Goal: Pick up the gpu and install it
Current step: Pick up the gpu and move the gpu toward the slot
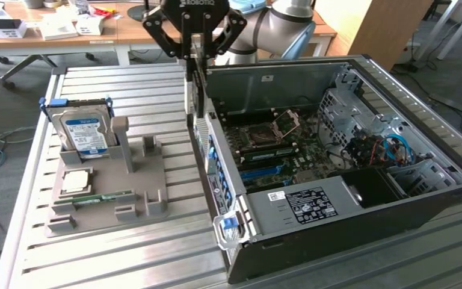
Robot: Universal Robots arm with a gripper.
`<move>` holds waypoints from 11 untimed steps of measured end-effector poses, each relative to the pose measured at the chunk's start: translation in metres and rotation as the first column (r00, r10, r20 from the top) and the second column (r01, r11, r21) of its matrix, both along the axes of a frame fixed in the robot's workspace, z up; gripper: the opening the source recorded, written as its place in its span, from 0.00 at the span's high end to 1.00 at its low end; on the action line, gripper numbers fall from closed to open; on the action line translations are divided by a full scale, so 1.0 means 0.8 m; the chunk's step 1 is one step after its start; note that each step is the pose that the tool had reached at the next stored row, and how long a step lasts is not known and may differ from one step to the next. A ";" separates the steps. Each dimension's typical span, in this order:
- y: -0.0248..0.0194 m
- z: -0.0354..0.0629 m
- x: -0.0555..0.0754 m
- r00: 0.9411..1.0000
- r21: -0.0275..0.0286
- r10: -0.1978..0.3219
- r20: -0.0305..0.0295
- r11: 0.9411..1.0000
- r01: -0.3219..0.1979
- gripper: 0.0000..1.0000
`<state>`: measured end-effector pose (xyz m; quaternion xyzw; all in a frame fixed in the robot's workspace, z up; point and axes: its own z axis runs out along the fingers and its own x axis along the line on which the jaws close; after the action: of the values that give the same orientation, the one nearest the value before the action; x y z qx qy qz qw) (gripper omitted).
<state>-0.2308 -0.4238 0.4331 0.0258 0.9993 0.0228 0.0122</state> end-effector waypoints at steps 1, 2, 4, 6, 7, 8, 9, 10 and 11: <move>0.0000 0.000 0.006 1.000 0.000 0.000 0.000 1.000 0.000 0.74; 0.0000 0.000 0.012 1.000 0.000 0.000 0.000 1.000 0.000 0.74; 0.0000 0.000 0.023 1.000 0.000 0.000 0.000 1.000 0.000 0.74; -0.0001 0.000 0.034 1.000 0.000 0.000 0.000 1.000 0.000 0.74; 0.0000 0.000 0.040 1.000 0.000 0.000 0.000 1.000 0.000 0.74; 0.0000 0.000 0.045 1.000 0.000 0.000 0.000 1.000 0.000 0.74; 0.0000 0.000 0.052 1.000 0.000 0.000 0.000 1.000 0.000 0.74; 0.0000 0.000 0.057 1.000 0.000 0.000 -0.001 1.000 0.000 0.74; 0.0000 0.000 0.063 1.000 0.000 0.000 -0.001 1.000 0.000 0.74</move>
<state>-0.1805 -0.4238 0.4331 0.0258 0.9993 0.0228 0.0119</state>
